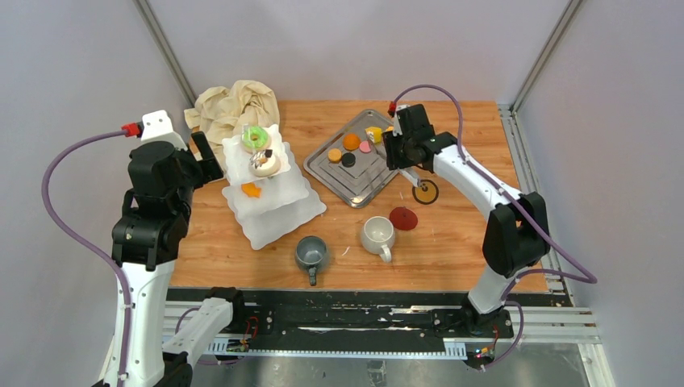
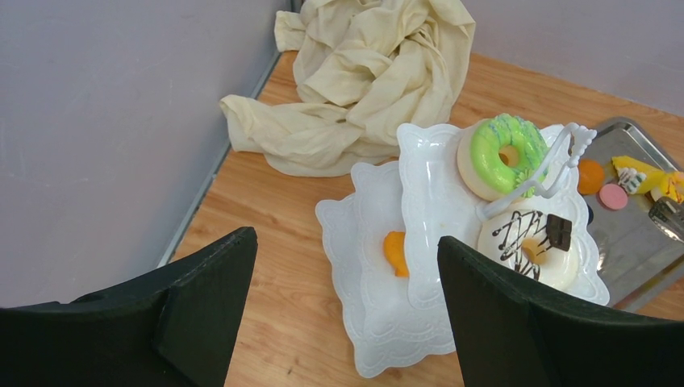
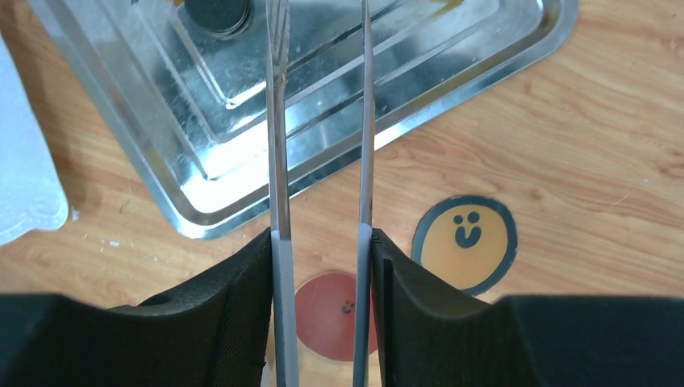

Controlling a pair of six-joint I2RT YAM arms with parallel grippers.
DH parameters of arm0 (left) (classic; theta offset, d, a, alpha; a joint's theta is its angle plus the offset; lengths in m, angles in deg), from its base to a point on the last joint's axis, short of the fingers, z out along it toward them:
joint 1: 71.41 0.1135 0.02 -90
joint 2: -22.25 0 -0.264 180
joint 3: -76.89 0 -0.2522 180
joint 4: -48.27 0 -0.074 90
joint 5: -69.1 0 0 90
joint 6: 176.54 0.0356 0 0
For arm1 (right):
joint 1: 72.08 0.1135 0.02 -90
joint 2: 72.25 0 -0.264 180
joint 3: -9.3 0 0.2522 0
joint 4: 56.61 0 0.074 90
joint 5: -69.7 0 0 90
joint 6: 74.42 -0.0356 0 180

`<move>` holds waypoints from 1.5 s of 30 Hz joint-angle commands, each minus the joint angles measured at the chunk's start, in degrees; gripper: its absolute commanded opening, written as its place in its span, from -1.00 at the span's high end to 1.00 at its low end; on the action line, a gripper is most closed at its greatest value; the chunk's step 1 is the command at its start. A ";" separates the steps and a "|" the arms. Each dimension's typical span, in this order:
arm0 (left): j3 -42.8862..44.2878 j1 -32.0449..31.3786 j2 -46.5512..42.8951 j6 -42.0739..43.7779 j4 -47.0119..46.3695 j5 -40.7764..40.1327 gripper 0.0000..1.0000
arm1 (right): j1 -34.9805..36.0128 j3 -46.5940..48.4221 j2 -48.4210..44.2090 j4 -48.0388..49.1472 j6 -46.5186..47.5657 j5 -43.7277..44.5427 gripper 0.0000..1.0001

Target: Serve the afternoon tea

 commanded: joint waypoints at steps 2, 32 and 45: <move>0.84 -0.53 0.29 0.86 -1.45 -0.87 -0.74 | -1.46 6.26 4.19 0.69 2.06 4.33 0.10; 1.03 -0.53 0.82 1.33 -1.40 -1.39 -0.74 | -4.31 19.89 20.28 0.43 5.07 0.64 0.30; 1.40 -0.53 0.92 1.05 -1.45 -1.29 -0.74 | -4.23 6.46 1.90 5.69 1.43 -2.37 0.74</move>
